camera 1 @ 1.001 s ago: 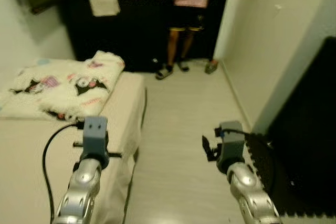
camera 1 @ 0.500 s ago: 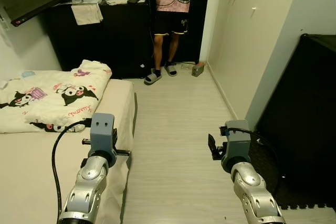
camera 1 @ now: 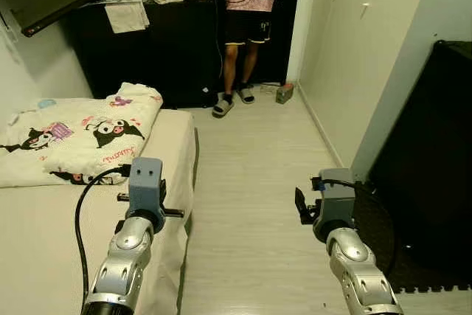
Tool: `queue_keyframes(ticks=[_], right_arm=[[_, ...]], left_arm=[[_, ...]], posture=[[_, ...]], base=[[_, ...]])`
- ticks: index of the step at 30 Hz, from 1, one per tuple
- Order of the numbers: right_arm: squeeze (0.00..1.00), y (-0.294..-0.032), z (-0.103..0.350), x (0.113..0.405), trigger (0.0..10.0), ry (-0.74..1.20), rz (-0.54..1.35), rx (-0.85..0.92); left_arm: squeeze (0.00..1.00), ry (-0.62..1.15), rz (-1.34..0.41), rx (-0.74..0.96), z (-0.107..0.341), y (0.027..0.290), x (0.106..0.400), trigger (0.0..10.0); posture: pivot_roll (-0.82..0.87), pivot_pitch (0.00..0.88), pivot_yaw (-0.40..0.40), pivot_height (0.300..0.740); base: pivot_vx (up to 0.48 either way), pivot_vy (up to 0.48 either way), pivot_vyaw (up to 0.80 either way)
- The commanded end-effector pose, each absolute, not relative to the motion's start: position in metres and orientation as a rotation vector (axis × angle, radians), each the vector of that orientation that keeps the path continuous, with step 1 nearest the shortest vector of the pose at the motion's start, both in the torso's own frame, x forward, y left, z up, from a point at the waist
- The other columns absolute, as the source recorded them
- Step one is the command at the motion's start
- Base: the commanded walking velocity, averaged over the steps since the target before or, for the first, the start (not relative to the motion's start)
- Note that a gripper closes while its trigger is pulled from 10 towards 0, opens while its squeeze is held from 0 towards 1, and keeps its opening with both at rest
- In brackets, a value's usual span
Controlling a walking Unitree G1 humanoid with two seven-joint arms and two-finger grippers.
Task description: Clean up the room
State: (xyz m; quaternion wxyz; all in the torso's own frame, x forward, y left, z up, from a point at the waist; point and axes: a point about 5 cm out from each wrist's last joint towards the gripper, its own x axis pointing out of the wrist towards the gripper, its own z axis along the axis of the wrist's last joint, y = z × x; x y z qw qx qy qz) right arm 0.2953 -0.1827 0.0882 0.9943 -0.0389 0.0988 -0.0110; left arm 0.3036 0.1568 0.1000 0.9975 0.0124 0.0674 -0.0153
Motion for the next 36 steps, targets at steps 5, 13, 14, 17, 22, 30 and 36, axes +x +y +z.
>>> queue_keyframes(ticks=[5, 13, 14, 17, 22, 30, 36], right_arm=[[0.00, -0.183, 0.089, 0.293, 10.0, 0.199, -0.019, -0.089], [0.00, -0.180, 0.089, 0.292, 10.0, 0.205, 0.004, -0.101], [0.00, -0.180, 0.089, 0.292, 10.0, 0.205, 0.004, -0.101], [0.00, -0.174, 0.090, 0.295, 10.0, 0.205, 0.033, -0.103], [0.00, -0.168, 0.090, 0.298, 10.0, 0.205, 0.059, -0.103], [0.00, -0.167, 0.090, 0.301, 10.0, 0.206, 0.073, -0.096], [0.00, -0.162, 0.089, 0.301, 10.0, 0.207, 0.092, -0.084]], left_arm=[[0.00, 0.156, -0.048, 0.042, 0.096, 0.152, 0.306, 10.0], [0.00, 0.169, -0.038, 0.022, 0.088, 0.148, 0.301, 10.0], [0.00, 0.169, -0.038, 0.022, 0.088, 0.148, 0.301, 10.0], [0.00, 0.161, -0.028, 0.014, 0.091, 0.147, 0.300, 10.0], [0.00, 0.164, -0.013, 0.022, 0.089, 0.153, 0.296, 10.0], [0.00, 0.161, -0.012, 0.053, 0.088, 0.155, 0.292, 10.0], [0.00, 0.181, 0.028, 0.010, 0.085, 0.158, 0.287, 10.0]], posture=[[-0.16, 0.014, 0.036, 0.740], [-0.17, 0.001, 0.016, 0.740], [-0.17, 0.001, 0.016, 0.740], [-0.15, 0.006, 0.000, 0.740], [-0.12, 0.000, -0.009, 0.740], [-0.10, 0.006, -0.014, 0.740], [-0.07, 0.013, -0.018, 0.740]], base=[[0.000, 0.000, 0.00], [0.000, 0.000, 0.00], [0.000, 0.000, 0.00], [0.000, 0.000, 0.00], [0.000, 0.000, 0.00], [0.000, 0.000, 0.00], [0.000, 0.000, 0.00]])
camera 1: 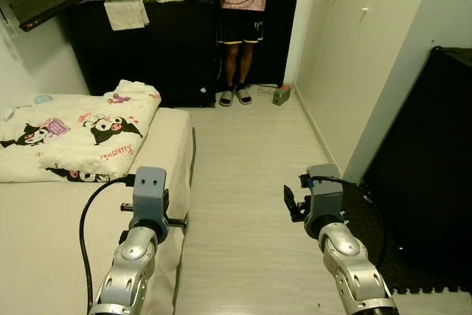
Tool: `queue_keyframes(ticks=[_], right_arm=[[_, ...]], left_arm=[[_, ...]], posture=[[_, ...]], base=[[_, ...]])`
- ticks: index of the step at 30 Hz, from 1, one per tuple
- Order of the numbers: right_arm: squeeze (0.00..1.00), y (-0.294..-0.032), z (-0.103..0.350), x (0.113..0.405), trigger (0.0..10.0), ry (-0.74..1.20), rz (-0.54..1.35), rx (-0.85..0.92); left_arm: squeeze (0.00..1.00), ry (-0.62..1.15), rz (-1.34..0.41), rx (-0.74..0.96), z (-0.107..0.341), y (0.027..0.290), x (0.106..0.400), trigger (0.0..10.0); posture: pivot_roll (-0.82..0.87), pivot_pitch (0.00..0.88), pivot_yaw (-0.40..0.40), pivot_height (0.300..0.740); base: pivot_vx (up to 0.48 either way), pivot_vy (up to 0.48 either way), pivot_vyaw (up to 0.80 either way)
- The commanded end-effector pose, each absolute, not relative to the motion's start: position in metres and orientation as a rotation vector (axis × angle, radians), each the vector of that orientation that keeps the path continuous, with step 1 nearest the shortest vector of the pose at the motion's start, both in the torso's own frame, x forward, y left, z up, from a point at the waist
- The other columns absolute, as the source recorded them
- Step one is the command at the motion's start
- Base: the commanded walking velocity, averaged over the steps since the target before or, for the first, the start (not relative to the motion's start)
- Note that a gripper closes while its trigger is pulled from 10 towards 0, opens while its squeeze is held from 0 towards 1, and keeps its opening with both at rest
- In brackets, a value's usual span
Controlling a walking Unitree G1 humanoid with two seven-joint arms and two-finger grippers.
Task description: Clean up the room
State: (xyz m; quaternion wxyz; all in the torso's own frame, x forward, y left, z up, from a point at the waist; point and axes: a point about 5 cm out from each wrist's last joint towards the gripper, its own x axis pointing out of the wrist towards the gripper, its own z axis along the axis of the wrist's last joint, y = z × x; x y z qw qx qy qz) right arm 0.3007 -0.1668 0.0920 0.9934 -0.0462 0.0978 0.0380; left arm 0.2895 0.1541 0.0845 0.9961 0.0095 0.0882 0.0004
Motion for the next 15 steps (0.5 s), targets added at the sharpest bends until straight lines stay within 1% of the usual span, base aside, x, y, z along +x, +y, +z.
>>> queue_keyframes(ticks=[1, 2, 4, 6, 8, 9, 10, 12, 15], right_arm=[[0.00, -0.162, 0.089, 0.301, 10.0, 0.207, 0.092, -0.084], [0.00, -0.156, 0.091, 0.304, 10.0, 0.203, 0.103, -0.071], [0.00, -0.153, 0.091, 0.305, 10.0, 0.202, 0.106, -0.068], [0.00, -0.148, 0.089, 0.306, 10.0, 0.203, 0.121, -0.074], [0.00, -0.146, 0.089, 0.306, 10.0, 0.203, 0.126, -0.076], [0.00, -0.145, 0.088, 0.307, 10.0, 0.206, 0.135, -0.080], [0.00, -0.145, 0.088, 0.307, 10.0, 0.206, 0.135, -0.080], [0.00, -0.140, 0.085, 0.310, 10.0, 0.215, 0.160, -0.082], [0.00, -0.140, 0.084, 0.310, 10.0, 0.218, 0.170, -0.085]], left_arm=[[0.00, 0.181, 0.028, 0.010, 0.085, 0.158, 0.287, 10.0], [0.00, 0.191, 0.060, -0.016, 0.084, 0.163, 0.286, 10.0], [0.00, 0.192, 0.069, -0.019, 0.083, 0.165, 0.286, 10.0], [0.00, 0.198, 0.122, -0.021, 0.078, 0.178, 0.284, 10.0], [0.00, 0.200, 0.136, -0.022, 0.076, 0.182, 0.283, 10.0], [0.00, 0.195, 0.165, -0.012, 0.076, 0.191, 0.279, 10.0], [0.00, 0.195, 0.165, -0.012, 0.076, 0.191, 0.279, 10.0], [0.00, 0.181, 0.235, -0.039, 0.080, 0.210, 0.272, 10.0], [0.00, 0.181, 0.260, -0.058, 0.080, 0.216, 0.269, 10.0]], posture=[[-0.07, 0.013, -0.018, 0.740], [-0.07, 0.008, -0.022, 0.740], [-0.06, 0.004, -0.025, 0.740], [-0.05, 0.000, -0.035, 0.740], [-0.05, 0.000, -0.035, 0.740], [-0.03, 0.000, -0.045, 0.740], [-0.03, 0.000, -0.045, 0.740], [-0.01, 0.011, -0.053, 0.740], [-0.02, 0.007, -0.047, 0.740]], base=[[0.000, 0.000, 0.00], [0.000, 0.000, 0.00], [0.000, 0.000, 0.00], [0.000, 0.000, 0.00], [0.000, 0.000, 0.00], [0.000, 0.000, 0.00], [0.000, 0.000, 0.00], [0.000, 0.000, 0.00], [0.000, 0.000, 0.00]])
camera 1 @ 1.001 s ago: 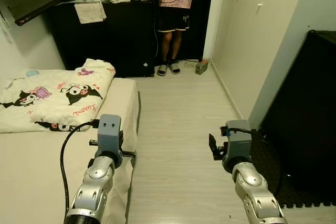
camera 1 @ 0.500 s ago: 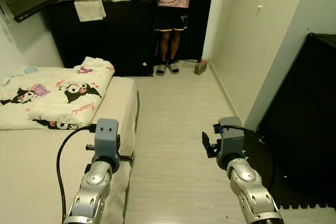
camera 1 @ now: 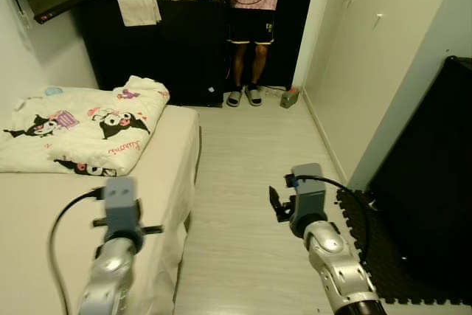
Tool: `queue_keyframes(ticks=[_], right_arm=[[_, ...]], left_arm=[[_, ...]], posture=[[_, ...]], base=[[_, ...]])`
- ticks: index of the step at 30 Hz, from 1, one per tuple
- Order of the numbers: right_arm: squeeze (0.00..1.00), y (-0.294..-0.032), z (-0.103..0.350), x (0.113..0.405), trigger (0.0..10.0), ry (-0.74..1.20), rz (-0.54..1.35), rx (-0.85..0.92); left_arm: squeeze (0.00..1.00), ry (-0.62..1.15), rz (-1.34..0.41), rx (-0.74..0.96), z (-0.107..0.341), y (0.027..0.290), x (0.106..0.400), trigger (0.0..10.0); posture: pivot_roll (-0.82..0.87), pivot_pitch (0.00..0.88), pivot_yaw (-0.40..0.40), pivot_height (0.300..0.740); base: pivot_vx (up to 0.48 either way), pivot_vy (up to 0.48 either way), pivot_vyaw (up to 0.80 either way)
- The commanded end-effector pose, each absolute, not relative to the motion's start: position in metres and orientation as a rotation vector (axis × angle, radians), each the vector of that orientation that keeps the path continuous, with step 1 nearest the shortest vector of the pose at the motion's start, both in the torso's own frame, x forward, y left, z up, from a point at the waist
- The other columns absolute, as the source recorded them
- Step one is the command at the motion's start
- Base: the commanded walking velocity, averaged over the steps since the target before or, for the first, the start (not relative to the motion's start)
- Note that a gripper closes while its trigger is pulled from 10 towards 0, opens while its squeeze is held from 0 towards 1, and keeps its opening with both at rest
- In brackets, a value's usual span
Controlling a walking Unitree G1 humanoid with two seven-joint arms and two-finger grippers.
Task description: Clean up the room
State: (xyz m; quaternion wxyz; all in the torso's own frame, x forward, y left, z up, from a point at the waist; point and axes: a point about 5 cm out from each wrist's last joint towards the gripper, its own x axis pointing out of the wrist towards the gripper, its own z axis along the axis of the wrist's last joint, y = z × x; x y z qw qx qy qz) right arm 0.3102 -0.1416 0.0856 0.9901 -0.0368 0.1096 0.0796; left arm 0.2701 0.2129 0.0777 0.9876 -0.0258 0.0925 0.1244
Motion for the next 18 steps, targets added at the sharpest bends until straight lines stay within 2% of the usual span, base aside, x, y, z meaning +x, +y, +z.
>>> queue_keyframes(ticks=[1, 3, 4, 7, 13, 18], right_arm=[[0.00, -0.140, 0.085, 0.311, 10.0, 0.214, 0.177, -0.090], [0.00, -0.140, 0.086, 0.311, 10.0, 0.208, 0.176, -0.090], [0.00, -0.147, 0.087, 0.311, 10.0, 0.199, 0.138, -0.073], [0.00, -0.156, 0.086, 0.306, 10.0, 0.201, 0.090, -0.064], [0.00, -0.157, 0.083, 0.302, 10.0, 0.215, 0.082, -0.079], [0.00, -0.157, 0.076, 0.297, 10.0, 0.238, 0.075, -0.058]], left_arm=[[0.00, 0.182, 0.262, -0.060, 0.081, 0.217, 0.268, 10.0], [0.00, 0.179, 0.236, -0.062, 0.082, 0.215, 0.270, 10.0], [0.00, 0.173, 0.147, -0.049, 0.083, 0.202, 0.279, 10.0], [0.00, 0.172, 0.060, -0.025, 0.083, 0.185, 0.290, 10.0], [0.00, 0.150, 0.024, 0.024, 0.088, 0.176, 0.294, 10.0], [0.00, 0.129, 0.061, -0.032, 0.092, 0.176, 0.290, 10.0]], posture=[[-0.02, 0.005, -0.044, 0.740], [-0.03, 0.002, -0.038, 0.740], [-0.06, 0.005, -0.005, 0.740], [-0.06, 0.000, 0.003, 0.740], [-0.08, 0.017, 0.009, 0.740], [-0.07, 0.007, 0.001, 0.740]], base=[[0.000, 0.000, 0.00], [0.000, 0.000, 0.00], [0.000, 0.000, 0.00], [0.000, 0.000, 0.00], [0.000, 0.000, 0.00], [0.000, 0.000, 0.00]])
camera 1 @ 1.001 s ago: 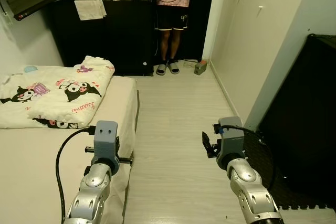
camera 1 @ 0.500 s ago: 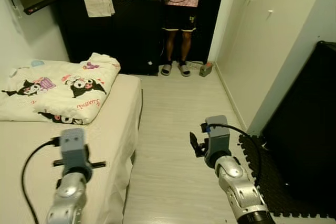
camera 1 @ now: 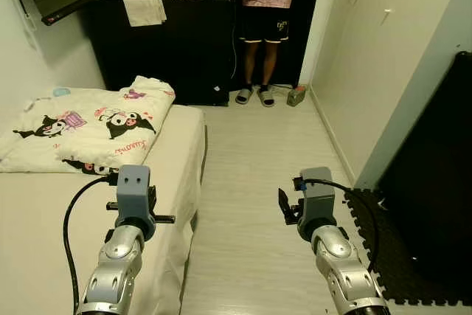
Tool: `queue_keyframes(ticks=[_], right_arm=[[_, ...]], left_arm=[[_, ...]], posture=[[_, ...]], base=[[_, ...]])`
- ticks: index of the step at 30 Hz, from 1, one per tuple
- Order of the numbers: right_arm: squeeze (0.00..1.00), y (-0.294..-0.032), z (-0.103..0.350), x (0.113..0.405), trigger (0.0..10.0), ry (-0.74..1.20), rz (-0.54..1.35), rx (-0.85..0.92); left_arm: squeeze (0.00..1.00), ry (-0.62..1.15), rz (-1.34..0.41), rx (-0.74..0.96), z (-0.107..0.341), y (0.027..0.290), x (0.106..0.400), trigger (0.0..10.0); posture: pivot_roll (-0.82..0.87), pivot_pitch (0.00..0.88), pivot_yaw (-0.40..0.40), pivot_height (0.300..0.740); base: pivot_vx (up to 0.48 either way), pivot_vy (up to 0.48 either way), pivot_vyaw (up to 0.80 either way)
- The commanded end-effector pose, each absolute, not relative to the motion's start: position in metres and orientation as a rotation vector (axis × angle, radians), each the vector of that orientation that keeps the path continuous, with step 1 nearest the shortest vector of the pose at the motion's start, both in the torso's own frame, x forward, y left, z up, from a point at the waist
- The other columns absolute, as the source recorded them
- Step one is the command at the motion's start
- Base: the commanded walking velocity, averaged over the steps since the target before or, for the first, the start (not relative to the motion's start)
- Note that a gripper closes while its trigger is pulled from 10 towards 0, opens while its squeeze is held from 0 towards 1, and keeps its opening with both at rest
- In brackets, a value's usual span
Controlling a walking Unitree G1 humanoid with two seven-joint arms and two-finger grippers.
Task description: Clean up the room
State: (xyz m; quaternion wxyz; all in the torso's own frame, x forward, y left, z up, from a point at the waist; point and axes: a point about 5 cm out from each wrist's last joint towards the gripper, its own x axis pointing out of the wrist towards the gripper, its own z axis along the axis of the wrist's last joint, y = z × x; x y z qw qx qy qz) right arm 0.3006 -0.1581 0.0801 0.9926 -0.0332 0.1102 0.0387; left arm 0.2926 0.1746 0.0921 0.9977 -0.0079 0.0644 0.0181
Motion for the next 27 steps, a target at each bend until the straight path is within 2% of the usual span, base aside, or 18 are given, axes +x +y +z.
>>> queue_keyframes(ticks=[1, 11, 23, 27], right_arm=[[0.00, -0.158, 0.074, 0.296, 10.0, 0.246, 0.067, -0.053], [0.00, -0.164, 0.076, 0.295, 10.0, 0.242, 0.029, -0.015], [0.00, -0.148, 0.077, 0.298, 10.0, 0.233, 0.103, -0.023], [0.00, -0.148, 0.077, 0.299, 10.0, 0.234, 0.093, -0.010]], left_arm=[[0.00, 0.131, 0.076, -0.034, 0.091, 0.177, 0.288, 10.0], [0.00, 0.131, 0.076, -0.093, 0.090, 0.171, 0.287, 10.0], [0.00, 0.113, 0.061, -0.048, 0.094, 0.169, 0.287, 10.0], [0.00, 0.103, 0.069, -0.057, 0.098, 0.170, 0.291, 10.0]], posture=[[-0.07, 0.007, 0.001, 0.740], [-0.07, 0.018, 0.014, 0.740], [-0.05, 0.006, 0.007, 0.740], [-0.06, 0.003, 0.015, 0.740]], base=[[0.000, 0.000, 0.00], [0.000, 0.000, 0.00], [0.000, 0.000, 0.00], [0.000, 0.000, -0.80]])
